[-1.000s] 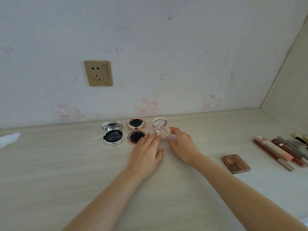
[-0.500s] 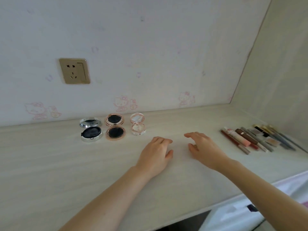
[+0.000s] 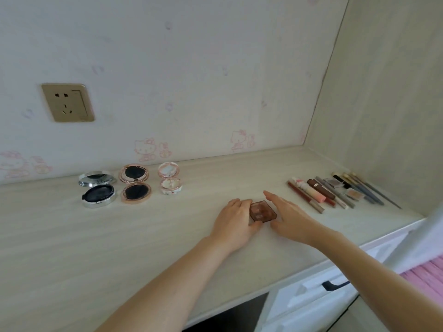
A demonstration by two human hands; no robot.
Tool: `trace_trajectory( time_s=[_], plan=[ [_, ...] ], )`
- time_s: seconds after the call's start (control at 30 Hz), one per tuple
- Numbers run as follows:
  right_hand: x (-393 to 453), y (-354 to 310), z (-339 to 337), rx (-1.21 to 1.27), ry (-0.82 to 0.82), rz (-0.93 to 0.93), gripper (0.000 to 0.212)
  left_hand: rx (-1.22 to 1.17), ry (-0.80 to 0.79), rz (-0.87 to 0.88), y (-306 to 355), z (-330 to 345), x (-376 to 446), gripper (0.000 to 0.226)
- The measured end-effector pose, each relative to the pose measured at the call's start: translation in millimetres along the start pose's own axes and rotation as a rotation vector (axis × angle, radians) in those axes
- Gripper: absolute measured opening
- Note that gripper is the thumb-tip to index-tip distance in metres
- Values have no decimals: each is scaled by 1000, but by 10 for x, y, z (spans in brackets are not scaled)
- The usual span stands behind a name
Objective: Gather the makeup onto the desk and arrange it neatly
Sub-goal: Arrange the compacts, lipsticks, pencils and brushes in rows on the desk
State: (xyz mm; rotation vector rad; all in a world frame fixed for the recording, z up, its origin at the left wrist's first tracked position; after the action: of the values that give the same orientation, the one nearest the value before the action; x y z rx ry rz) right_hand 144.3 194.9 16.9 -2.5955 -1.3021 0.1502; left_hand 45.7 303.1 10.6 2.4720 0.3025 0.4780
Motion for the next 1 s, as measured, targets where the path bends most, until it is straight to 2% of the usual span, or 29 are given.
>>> trace_trajectory(
  time_s=[0.1,0.27,0.43,0.53,0.6,0.7,0.73,0.77,0.87,1.0],
  plan=[
    [22,-9,4,-32,31,1,64,-45,-12,-19,-6,5,16,51],
    [25,-111,-27,-33,51,-36,59,-265,-1,-72,-73,-42,4,62],
    [-12,-287,-120,111,90,-49,52,-528,100,-147,-160,-243,-45,64],
    [-31,-438,-162,236,140,-33,45,-765,151,-260,-258,-418,-100,63],
    [-32,-567,-184,328,170,-21,43,-963,188,-350,-328,-527,-161,52],
    [-14,-802,-186,420,182,-38,41,-1340,174,-381,-363,-643,-269,7],
    [-9,-881,-184,426,196,-51,40,-1419,161,-374,-375,-687,-302,5],
    [-2,-956,-184,430,212,-61,39,-1485,155,-375,-391,-736,-337,6],
    [19,-1164,-174,431,248,-87,37,-1610,155,-376,-461,-896,-445,27],
    [66,-1466,-124,416,247,-158,36,-1765,139,-357,-556,-1088,-615,36]
  ],
)
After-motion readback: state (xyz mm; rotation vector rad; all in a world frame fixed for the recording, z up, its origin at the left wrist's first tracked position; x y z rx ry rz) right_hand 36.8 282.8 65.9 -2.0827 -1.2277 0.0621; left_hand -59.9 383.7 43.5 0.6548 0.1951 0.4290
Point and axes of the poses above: each hand's wrist, its own x-axis towards the middle knuckle, its own z-axis out of the palm, y = z × x, the point moved 5 cm from there along x, towards the middle knuckle, and after that the axes turned 10 degrees about -x, right-handed, at the moved point
